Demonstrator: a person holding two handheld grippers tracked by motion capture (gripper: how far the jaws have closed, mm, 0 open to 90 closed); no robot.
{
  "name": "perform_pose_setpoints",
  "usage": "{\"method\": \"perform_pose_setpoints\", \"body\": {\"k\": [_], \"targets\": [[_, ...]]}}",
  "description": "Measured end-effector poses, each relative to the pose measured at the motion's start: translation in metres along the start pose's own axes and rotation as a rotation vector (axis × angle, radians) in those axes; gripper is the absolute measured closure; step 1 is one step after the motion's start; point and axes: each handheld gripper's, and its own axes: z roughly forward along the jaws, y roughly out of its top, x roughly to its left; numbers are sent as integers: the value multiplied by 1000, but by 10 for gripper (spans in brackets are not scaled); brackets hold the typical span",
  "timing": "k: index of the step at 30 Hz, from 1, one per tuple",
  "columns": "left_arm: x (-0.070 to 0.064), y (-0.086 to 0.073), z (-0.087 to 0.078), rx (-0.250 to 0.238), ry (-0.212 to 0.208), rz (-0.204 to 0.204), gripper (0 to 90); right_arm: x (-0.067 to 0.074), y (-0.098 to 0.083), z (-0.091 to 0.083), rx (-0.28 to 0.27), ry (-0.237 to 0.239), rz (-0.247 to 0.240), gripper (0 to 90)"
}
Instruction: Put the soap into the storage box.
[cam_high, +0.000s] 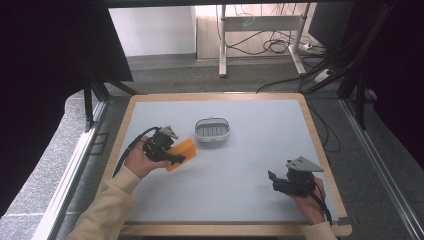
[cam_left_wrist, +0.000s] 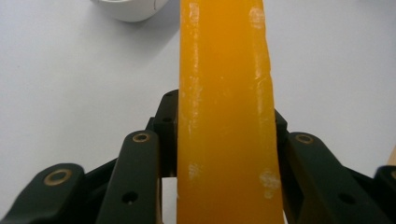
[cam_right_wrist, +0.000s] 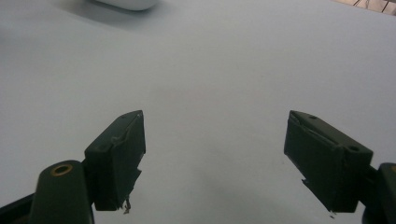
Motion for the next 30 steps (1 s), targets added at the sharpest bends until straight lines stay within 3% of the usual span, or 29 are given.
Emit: {"method": "perform_pose_setpoints", "body": {"k": [17,30], "targets": [[5,14,2,-1,9,16,616,0,0,0,0,-2,-2,207],[9,29,2,-6,16,56,617,0,0,0,2,-3,-4,207]]}}
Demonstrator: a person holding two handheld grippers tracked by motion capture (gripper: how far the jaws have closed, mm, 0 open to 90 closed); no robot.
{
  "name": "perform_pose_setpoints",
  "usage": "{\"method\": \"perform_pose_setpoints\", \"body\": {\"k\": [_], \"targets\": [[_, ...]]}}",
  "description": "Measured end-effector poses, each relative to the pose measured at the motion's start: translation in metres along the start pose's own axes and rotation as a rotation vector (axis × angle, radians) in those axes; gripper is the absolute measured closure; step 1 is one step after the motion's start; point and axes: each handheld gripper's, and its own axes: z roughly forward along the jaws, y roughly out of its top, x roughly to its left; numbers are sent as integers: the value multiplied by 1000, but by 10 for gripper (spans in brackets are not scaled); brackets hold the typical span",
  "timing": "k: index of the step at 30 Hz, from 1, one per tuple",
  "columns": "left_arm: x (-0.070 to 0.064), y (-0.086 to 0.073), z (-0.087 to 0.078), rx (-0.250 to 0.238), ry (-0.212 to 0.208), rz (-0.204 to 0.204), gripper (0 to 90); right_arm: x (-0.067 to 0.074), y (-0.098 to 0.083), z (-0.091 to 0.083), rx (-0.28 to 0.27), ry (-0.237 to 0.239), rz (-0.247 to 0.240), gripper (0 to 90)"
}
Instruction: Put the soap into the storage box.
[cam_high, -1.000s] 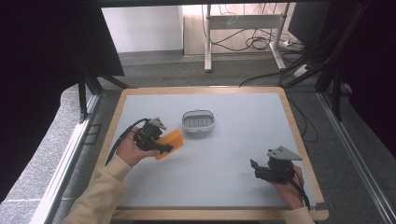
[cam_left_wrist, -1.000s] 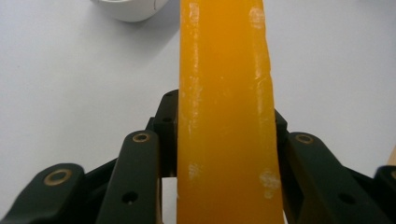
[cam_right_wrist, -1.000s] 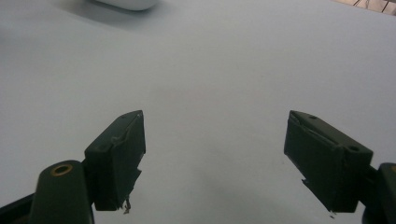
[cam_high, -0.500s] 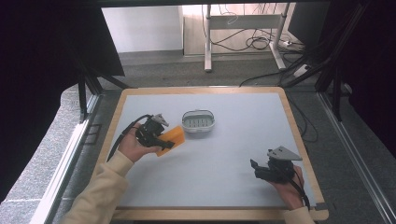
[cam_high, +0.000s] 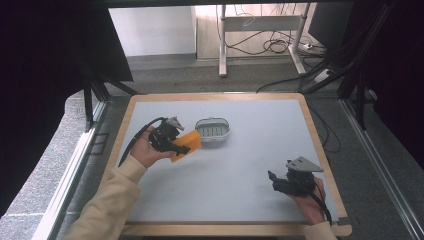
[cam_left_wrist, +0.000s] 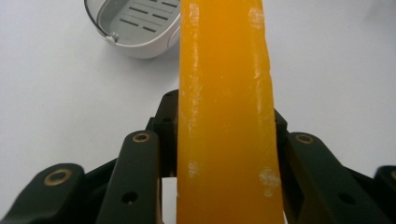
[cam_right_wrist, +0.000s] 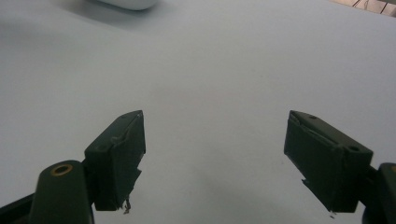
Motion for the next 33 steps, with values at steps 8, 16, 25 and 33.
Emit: {"method": "perform_pose_setpoints", "body": {"k": [8,16,25,33], "targets": [[5,11,-2,3,0,14,617,0,0,0,-1,1,3,207],[5,21,-3,5,-10,34,617,0,0,0,1,0,2,207],[11,32,-2,-9,-16,44,617,0,0,1,1,3,1,207],[16,39,5,-10,-28,52,617,-1,0,1,1,1,5,207]]}}
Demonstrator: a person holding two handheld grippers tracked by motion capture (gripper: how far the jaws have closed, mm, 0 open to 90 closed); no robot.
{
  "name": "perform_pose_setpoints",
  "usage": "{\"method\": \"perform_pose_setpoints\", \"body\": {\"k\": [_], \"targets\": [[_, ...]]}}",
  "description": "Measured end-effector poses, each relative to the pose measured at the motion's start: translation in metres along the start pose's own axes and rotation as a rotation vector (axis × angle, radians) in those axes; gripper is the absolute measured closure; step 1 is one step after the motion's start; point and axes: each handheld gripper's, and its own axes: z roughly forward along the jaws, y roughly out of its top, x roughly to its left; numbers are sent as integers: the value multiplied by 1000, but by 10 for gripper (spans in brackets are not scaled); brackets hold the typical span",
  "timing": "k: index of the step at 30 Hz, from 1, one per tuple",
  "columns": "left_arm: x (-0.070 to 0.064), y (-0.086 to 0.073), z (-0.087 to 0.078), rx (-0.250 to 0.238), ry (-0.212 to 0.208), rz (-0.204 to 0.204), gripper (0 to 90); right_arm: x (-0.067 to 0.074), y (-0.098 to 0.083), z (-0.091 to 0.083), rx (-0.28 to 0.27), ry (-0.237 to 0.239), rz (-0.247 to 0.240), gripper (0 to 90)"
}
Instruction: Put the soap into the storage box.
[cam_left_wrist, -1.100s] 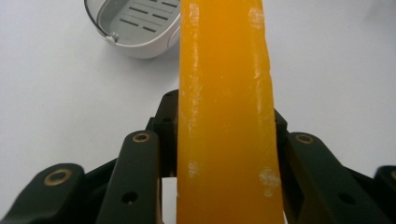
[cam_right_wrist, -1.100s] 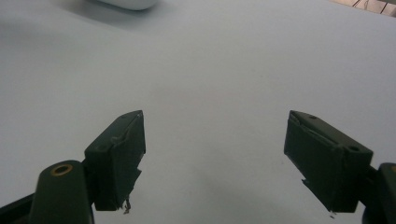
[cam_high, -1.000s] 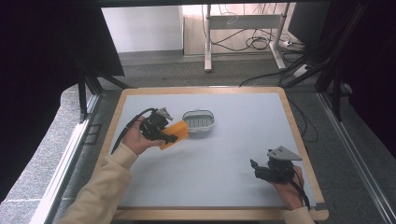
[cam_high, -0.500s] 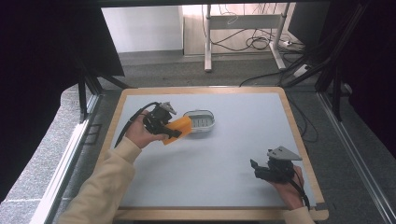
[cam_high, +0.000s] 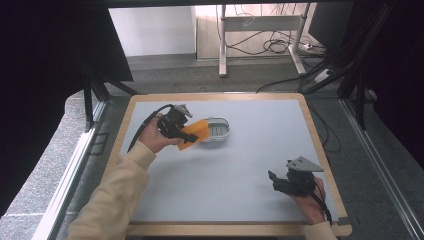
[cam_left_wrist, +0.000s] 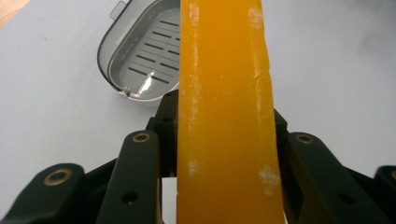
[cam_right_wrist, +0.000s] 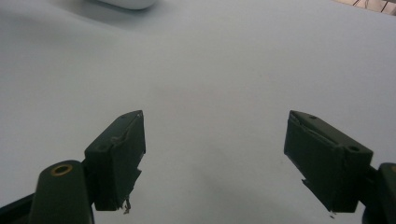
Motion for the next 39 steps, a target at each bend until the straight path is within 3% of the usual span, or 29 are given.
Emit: {"method": "perform_pose_setpoints", "body": {"k": [18,22,39], "targets": [[4,25,8,2,-16,69,617,-1,-1,0,4,-2,-1,207],[4,30,12,21,-3,79,617,-1,-1,0,3,-4,-4,207],[17,49,25,26,-29,125,617,-1,-1,0,3,-1,-3,207]]}}
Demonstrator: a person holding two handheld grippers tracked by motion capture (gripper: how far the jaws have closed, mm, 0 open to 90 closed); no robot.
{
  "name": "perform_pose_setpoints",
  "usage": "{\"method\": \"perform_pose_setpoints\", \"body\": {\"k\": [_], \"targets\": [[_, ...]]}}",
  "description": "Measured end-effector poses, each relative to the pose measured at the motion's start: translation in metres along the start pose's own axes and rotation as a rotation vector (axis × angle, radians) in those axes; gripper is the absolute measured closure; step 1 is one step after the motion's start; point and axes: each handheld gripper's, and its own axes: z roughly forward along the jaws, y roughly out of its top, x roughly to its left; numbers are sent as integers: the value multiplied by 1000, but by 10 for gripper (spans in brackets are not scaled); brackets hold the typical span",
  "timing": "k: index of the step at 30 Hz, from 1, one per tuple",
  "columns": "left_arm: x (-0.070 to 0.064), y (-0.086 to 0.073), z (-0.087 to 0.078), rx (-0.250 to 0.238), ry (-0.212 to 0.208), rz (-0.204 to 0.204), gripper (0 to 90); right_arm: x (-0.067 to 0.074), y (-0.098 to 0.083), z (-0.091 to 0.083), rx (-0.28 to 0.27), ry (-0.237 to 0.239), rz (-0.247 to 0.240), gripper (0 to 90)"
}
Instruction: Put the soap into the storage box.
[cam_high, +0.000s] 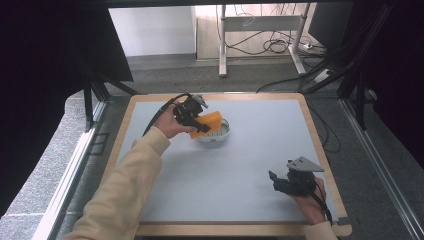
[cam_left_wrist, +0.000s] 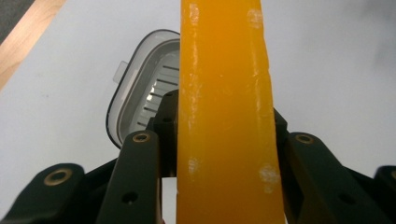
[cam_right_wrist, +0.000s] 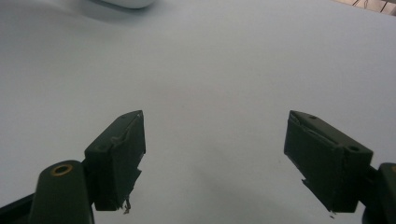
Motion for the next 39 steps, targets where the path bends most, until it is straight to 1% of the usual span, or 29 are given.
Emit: {"method": "perform_pose_setpoints", "body": {"k": [3,5,6,14,15,19,22,24,25,27,28,29,31,34,39], "targets": [[3,5,5,3,-9,20,617,0,0,0,-1,-1,1,207],[5,7,7,9,-10,20,617,-1,0,0,-1,0,2,207],[6,8,8,12,-10,28,617,-1,0,0,-1,0,3,207],[11,14,18,18,-25,28,617,-1,-1,0,-1,1,5,207],[13,16,21,30,-26,25,617,0,0,0,2,2,0,207],[17,17,26,36,-34,26,617,1,-1,0,1,3,-1,207],[20,17,27,34,-43,28,617,0,-1,0,1,2,-1,207],[22,16,29,46,-43,46,617,0,-1,0,1,0,4,207],[23,16,30,46,-47,48,617,-1,-1,-1,1,-1,4,207],[25,15,32,42,-51,52,617,-1,-1,-1,2,-1,5,206],[26,15,33,42,-54,47,617,-1,-1,-1,2,-1,5,206],[28,14,37,49,-54,51,617,-1,-1,0,3,-3,3,206],[29,14,38,50,-54,48,617,0,-2,0,4,-3,2,207],[31,13,42,55,-60,57,617,0,-2,0,4,-5,0,207],[34,12,48,47,-71,65,617,0,-2,0,5,-10,1,207]]}}
